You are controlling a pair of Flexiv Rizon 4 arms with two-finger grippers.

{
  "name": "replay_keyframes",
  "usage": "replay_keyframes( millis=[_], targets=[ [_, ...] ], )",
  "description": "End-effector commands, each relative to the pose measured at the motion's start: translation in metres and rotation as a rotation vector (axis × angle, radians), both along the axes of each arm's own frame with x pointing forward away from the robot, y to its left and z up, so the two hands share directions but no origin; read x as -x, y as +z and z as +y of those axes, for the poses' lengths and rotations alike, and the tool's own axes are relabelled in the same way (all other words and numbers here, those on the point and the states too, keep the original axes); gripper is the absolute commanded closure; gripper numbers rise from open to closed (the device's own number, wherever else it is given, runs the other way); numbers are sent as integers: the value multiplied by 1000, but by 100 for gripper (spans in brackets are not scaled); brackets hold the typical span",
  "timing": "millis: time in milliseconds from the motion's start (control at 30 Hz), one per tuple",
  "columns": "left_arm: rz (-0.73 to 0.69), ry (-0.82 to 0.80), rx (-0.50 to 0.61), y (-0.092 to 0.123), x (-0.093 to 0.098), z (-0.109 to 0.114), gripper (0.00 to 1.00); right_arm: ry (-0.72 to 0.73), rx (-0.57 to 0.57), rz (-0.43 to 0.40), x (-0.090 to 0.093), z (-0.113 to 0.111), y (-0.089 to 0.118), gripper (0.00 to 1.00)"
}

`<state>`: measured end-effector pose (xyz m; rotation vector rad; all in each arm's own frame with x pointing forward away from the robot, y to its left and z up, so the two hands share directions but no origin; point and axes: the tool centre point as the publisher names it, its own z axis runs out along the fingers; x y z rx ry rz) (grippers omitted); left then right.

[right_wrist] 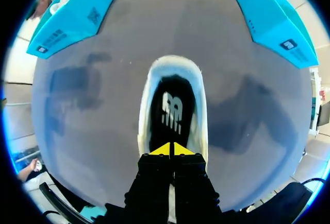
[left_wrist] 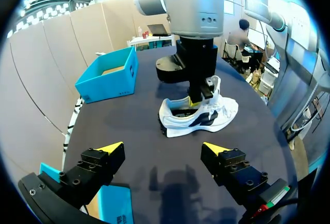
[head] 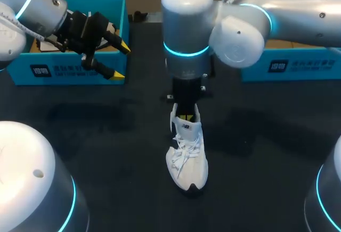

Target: Take the shoe out of the shoebox, open the shoe tongue, remove and reinsert the insole, then place the shoe into the shoebox

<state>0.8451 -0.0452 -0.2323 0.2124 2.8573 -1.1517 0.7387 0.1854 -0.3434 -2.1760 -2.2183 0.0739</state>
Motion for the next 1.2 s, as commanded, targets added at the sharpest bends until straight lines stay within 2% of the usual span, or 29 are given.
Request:
replay_keyframes(
  millis=[33,167,267,300,333,400,867,1200],
  targets=[
    [-1,0,-2,0,1,0,0,-8,-14,18,4,0,1,100],
    [-1,0,-2,0,1,0,0,-15,-16,77,9,0,1,100],
    [-1,0,-2,0,1,0,0,-29,-16,80,10,0,4,100],
    [-1,0,-2,0,1,0,0,-33,-20,86,10,0,5,71],
    [-1,0,-2,0,1,0,0,-36,-27,92,11,0,5,53],
    [-1,0,-2,0,1,0,0,-38,-34,86,11,-1,5,0],
    [-1,0,-2,0,1,0,0,-41,-95,76,11,0,-16,0],
    [-1,0,-2,0,1,0,0,-38,-88,72,13,0,-10,0]
  ],
)
